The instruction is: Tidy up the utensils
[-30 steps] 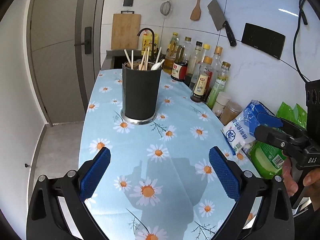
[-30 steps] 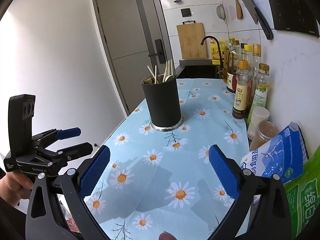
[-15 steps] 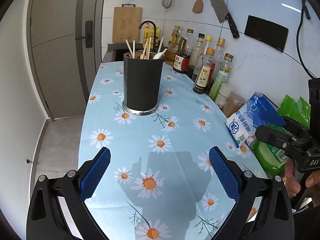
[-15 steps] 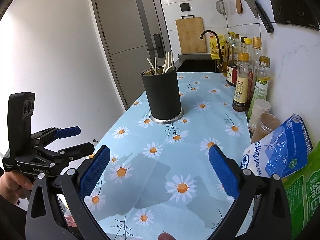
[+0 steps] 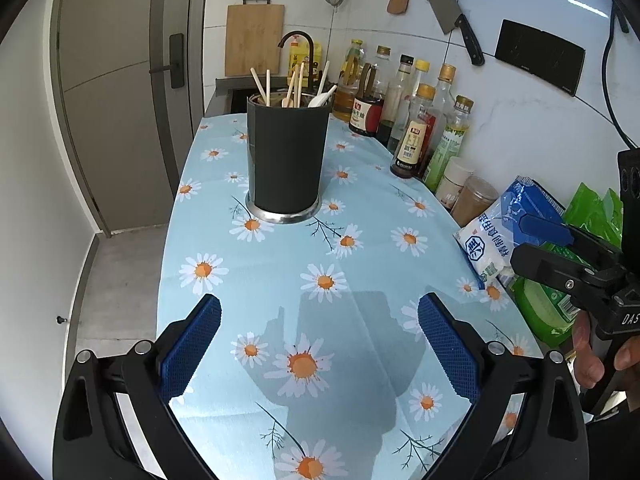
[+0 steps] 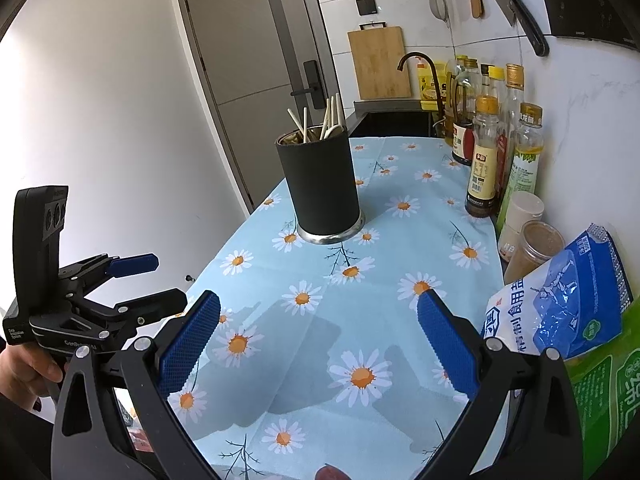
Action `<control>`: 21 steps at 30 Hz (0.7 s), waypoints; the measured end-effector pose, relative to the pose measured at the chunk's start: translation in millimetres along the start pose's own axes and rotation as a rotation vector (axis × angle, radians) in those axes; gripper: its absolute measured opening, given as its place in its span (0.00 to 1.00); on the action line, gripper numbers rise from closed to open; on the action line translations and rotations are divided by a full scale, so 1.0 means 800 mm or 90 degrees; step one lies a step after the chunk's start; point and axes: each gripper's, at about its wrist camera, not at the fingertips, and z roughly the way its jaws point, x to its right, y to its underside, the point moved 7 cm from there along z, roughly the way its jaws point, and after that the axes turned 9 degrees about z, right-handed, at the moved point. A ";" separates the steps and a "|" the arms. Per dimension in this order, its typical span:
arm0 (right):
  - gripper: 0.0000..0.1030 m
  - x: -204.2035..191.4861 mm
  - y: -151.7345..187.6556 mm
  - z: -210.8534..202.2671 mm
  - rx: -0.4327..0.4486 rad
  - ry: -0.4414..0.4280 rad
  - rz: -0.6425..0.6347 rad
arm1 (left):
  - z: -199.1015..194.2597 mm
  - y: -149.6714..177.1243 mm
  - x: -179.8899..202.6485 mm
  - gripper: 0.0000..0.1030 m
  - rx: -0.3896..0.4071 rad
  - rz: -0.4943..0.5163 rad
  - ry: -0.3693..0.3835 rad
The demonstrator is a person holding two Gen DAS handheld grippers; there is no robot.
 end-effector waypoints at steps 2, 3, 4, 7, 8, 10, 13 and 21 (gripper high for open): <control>0.95 0.001 0.001 0.003 -0.006 0.001 0.000 | 0.002 0.001 0.000 0.94 -0.004 0.000 0.000; 0.95 0.002 0.001 0.005 -0.008 0.001 0.002 | 0.003 0.001 0.001 0.94 -0.005 0.001 -0.002; 0.95 0.003 0.002 0.007 -0.011 0.000 0.004 | 0.003 0.001 0.001 0.94 -0.005 0.001 -0.003; 0.95 0.003 0.004 0.009 -0.015 0.001 0.001 | 0.003 0.001 0.002 0.93 -0.006 -0.002 0.000; 0.95 0.003 0.004 0.010 -0.016 0.002 0.001 | 0.003 0.001 0.002 0.94 -0.006 0.000 -0.001; 0.95 0.003 0.005 0.010 -0.018 0.000 0.001 | 0.003 0.001 0.002 0.94 -0.008 0.002 -0.002; 0.95 0.003 0.005 0.010 -0.018 0.000 0.000 | 0.005 0.001 0.004 0.94 -0.011 0.002 -0.002; 0.95 0.003 0.005 0.012 -0.020 0.001 0.003 | 0.008 0.002 0.005 0.94 -0.015 0.001 -0.001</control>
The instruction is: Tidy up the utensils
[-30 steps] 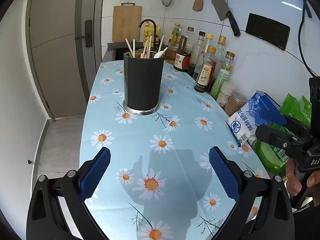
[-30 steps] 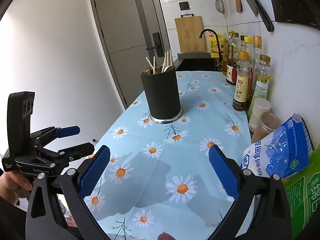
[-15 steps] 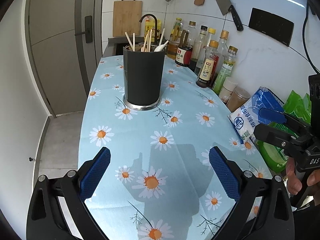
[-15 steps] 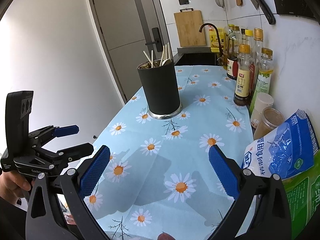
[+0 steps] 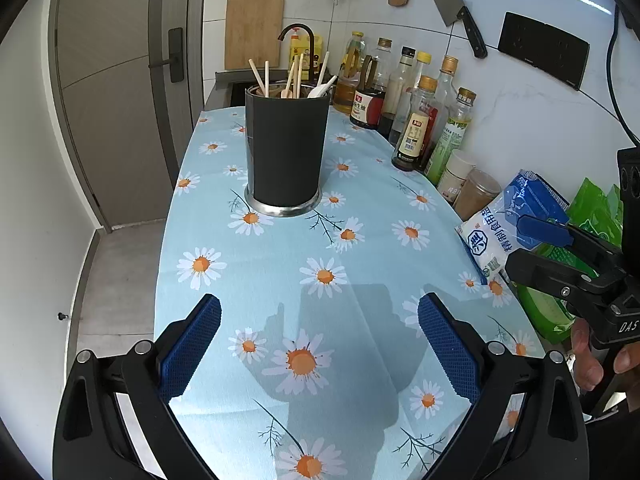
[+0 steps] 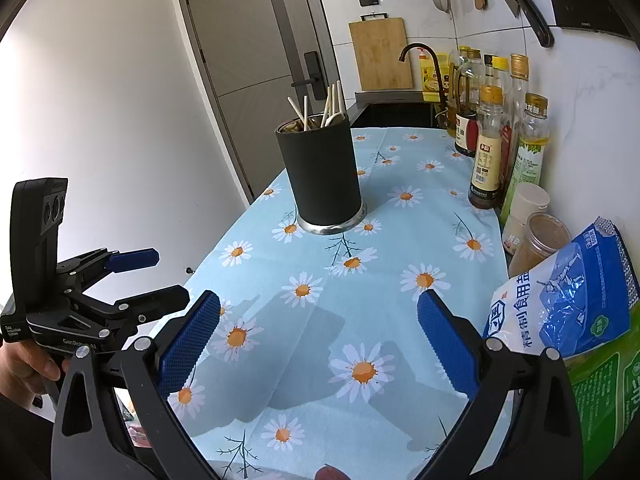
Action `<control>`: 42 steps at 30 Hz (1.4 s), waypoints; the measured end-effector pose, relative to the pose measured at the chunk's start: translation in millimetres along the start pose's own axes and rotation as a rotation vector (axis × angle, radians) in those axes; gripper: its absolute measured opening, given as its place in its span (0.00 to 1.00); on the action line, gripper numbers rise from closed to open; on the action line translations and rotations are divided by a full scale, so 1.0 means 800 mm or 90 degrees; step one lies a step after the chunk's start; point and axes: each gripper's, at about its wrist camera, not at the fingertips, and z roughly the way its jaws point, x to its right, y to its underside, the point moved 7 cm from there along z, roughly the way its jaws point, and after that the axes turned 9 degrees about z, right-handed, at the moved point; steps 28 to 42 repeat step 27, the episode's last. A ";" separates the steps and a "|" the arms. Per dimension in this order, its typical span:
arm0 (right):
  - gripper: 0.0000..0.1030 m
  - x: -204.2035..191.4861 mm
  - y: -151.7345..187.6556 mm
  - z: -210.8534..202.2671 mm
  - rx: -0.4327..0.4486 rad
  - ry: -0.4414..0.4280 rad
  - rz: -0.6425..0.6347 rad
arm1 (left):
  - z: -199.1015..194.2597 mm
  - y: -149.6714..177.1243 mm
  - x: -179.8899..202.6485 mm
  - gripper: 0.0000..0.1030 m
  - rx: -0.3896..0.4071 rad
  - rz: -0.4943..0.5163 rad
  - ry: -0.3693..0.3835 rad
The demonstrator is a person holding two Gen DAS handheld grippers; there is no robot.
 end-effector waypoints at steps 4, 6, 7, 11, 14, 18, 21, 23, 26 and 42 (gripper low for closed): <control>0.95 0.000 0.000 0.000 0.000 0.000 -0.001 | 0.000 0.001 0.000 0.94 -0.001 -0.002 0.000; 0.95 0.000 0.001 -0.001 0.000 0.000 -0.001 | -0.001 0.002 0.000 0.94 -0.001 -0.001 0.000; 0.95 0.000 0.001 -0.001 0.000 0.001 -0.002 | -0.001 0.002 0.000 0.94 -0.001 0.000 -0.001; 0.95 0.000 0.002 -0.001 -0.002 0.000 -0.003 | -0.001 0.004 0.000 0.94 -0.003 -0.001 0.002; 0.95 0.000 0.001 -0.001 -0.002 -0.001 -0.004 | 0.000 0.004 0.000 0.94 -0.004 -0.002 0.002; 0.95 -0.001 0.002 0.000 -0.003 0.000 -0.006 | 0.000 0.004 0.000 0.94 -0.004 -0.001 0.002; 0.95 0.000 0.002 0.001 -0.004 0.000 -0.006 | 0.001 0.005 0.001 0.94 -0.006 0.000 0.003; 0.95 0.000 0.002 0.001 -0.004 0.000 -0.005 | 0.001 0.006 0.001 0.94 -0.008 -0.001 0.004; 0.95 0.000 0.002 0.001 -0.004 0.000 -0.006 | 0.002 0.005 0.003 0.94 -0.011 -0.001 0.007; 0.95 0.000 0.002 0.001 -0.004 0.000 -0.005 | 0.003 0.006 0.004 0.94 -0.012 0.000 0.007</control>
